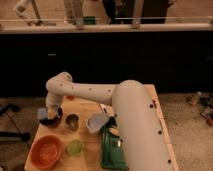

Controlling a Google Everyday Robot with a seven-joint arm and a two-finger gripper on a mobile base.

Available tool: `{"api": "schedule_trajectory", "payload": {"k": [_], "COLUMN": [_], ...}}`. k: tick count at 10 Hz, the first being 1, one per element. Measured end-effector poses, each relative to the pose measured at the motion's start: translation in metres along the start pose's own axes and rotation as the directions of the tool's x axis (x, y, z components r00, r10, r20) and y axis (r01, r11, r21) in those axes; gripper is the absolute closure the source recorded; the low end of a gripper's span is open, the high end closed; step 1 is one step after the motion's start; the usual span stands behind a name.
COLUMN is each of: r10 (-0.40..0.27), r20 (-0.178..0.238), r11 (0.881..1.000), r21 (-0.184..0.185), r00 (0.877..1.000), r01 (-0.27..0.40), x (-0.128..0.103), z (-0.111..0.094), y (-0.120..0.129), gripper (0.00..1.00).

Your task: Wipe purple bowl with sponge

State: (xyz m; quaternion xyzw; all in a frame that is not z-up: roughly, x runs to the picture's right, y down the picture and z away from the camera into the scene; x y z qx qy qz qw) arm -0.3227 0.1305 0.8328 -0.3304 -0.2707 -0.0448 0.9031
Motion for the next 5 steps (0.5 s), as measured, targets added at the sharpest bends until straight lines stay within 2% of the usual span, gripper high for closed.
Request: {"api": "schedule_trajectory", "payload": {"k": [5], "r10": [0.039], "r20": [-0.023], "r11": [0.999], "r21": [0.028], "r00": [0.999], "r01": [-0.038], "x": [0.020], "z": [-0.025], "y": [0.007], "gripper": [1.00]}}
